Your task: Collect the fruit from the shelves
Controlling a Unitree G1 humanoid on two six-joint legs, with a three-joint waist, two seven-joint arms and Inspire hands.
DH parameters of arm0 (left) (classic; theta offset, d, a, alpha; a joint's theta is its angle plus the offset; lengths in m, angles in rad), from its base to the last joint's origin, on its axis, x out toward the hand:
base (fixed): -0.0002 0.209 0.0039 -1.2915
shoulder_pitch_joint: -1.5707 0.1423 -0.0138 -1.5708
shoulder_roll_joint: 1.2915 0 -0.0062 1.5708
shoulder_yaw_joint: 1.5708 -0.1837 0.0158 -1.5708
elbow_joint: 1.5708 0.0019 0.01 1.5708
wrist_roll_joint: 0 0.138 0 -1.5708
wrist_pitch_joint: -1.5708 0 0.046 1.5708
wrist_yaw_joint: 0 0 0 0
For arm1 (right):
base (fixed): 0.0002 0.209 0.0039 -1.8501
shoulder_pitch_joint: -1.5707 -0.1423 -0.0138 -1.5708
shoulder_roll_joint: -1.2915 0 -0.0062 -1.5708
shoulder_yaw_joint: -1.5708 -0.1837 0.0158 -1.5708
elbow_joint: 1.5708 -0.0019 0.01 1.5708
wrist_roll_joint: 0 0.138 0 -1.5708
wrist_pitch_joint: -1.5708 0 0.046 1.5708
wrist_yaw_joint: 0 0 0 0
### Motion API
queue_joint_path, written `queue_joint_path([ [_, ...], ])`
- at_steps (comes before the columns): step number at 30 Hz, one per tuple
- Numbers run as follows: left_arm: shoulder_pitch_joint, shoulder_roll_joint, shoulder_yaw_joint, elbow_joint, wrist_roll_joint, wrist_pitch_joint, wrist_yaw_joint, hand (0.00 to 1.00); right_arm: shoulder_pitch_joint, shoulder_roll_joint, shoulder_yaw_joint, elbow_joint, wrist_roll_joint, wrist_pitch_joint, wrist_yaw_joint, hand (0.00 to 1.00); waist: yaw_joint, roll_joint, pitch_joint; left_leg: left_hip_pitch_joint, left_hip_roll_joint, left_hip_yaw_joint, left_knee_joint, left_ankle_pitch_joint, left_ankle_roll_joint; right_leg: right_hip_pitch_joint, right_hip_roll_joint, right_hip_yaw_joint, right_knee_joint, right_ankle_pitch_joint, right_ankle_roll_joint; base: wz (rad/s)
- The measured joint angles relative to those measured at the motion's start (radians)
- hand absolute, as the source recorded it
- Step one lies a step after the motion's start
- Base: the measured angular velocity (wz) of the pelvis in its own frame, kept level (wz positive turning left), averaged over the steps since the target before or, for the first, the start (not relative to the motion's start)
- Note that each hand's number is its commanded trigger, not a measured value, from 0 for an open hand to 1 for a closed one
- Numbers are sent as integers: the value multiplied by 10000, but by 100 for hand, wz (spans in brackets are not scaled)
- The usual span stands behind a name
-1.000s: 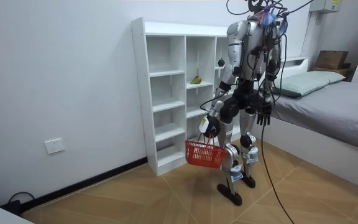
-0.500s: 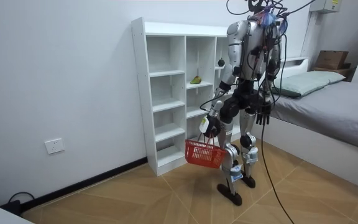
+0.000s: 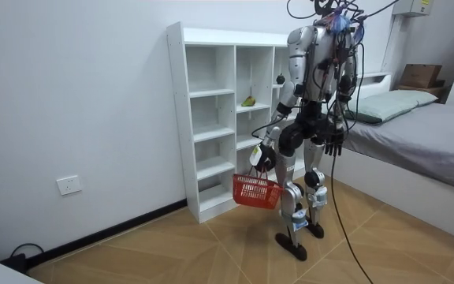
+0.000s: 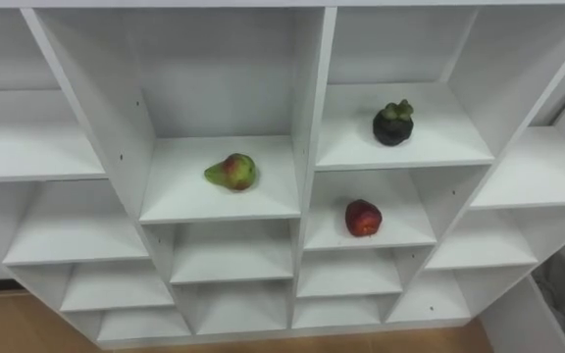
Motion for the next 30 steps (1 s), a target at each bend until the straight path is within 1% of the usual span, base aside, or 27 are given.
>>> queue_joint_path([
  [3, 2, -4, -34, 0, 0, -94, 65, 100, 122, -1, -30, -263, 37, -114, -421, 0, 4, 58, -3, -22, 10, 13, -43, -1, -1, -72, 13, 13, 10, 1, -3, -1],
  [5, -1, -5, -36, 0, -1, -153, 76, 100, 161, -3, -202, -616, 42, -135, -634, 0, 1, 116, 14, -54, 9, 38, -65, -1, -1, -125, 14, 52, 30, 2, -4, -6],
  [8, -4, -3, -30, -97, 2, -178, 181, 100, 239, -4, -522, -1369, 555, -418, -1142, 0, -28, 160, 26, -110, 4, 115, -60, -1, -1, -210, 10, 119, 65, 2, -3, -7],
  [10, -67, -6, 25, -100, 2, -284, 190, 100, 245, 24, -714, -1807, 962, -689, -1413, 0, -22, 164, 30, -199, 5, 151, -36, 0, -2, -303, 14, 155, 107, 2, -3, -8],
  [12, -44, -16, 21, -100, 3, -537, 296, 100, 388, 70, -782, -2629, 1496, -1012, -1715, 0, -14, 160, 52, -210, 4, 248, 20, 0, -2, -324, 16, 242, 115, 2, -3, -11],
  [13, -35, -20, -9, -100, 3, -594, 359, 100, 466, 88, -780, -2898, 1602, -1101, -1786, 0, -23, 160, 51, -212, 2, 249, 26, 0, -2, -321, 14, 249, 104, 2, -3, -6],
  [15, -43, -21, -50, -116, 0, -829, 451, 100, 734, 162, -768, -3691, 1797, -1489, -1986, 0, -36, 171, 37, -221, 1, 262, 24, 0, -2, -312, 15, 248, -6, 5, 0, 0],
  [16, -33, -23, -69, -144, -5, -868, 500, 100, 767, 174, -760, -3813, 1868, -1593, -2020, 0, -35, 173, 33, -219, 2, 269, 23, 0, -2, -309, 17, 251, -19, 6, 2, 0],
  [19, -17, -12, -232, -302, -374, -1045, 625, 100, 1102, 179, -663, -4798, 1997, -1763, -2193, 0, -31, 205, 3, -231, -6, 281, 19, 0, -2, -321, 15, 257, -48, 11, 11, 0],
  [20, 7, -12, -245, -419, -409, -1100, 632, 100, 1238, 179, -631, -5230, 2010, -1830, -2224, 0, -32, 175, -3, -237, -6, 285, 18, 0, -2, -346, 18, 273, -38, 17, 13, -8],
  [21, 11, -12, -240, -480, -574, -1242, 644, 100, 1336, 192, -605, -5725, 1990, -1892, -2251, 0, -13, 208, -41, -271, -6, 301, 16, 1, -3, -440, 25, 341, -3, 20, 10, -12],
  [22, 11, -12, -242, -506, -677, -1298, 647, 100, 1344, 198, -570, -5935, 1973, -1960, -2297, 0, -19, 190, -51, -281, -4, 306, 13, 3, -4, -450, 37, 380, -7, 36, 9, -23],
  [25, 17, -20, -173, -672, -1141, -1475, 646, 100, 1512, 213, -436, -7230, 1915, -2112, -2312, 0, -15, 189, -57, -267, 8, 326, 7, 3, -4, -471, 90, 572, -19, 106, -8, -22],
  [27, 2, -13, -152, -632, -1219, -1704, 648, 100, 1637, 211, -402, -8208, 1875, -2250, -2357, 0, -46, 165, -51, -252, 10, 478, -8, 3, -4, -470, 98, 618, -18, 114, -5, -10],
  [28, -13, -13, -159, -631, -1281, -1757, 650, 100, 1640, 209, -396, -8407, 1892, -2290, -2407, 0, -49, 155, -48, -243, 14, 532, -14, 3, -4, -471, 106, 650, -18, 119, -3, -10],
  [30, -16, -11, -162, -632, -1739, -1963, 654, 100, 1618, 202, -397, -9372, 1889, -2349, -2564, 0, -56, 147, -37, -193, 29, 586, -50, 3, -4, -473, 150, 791, -37, 158, -4, -15],
])
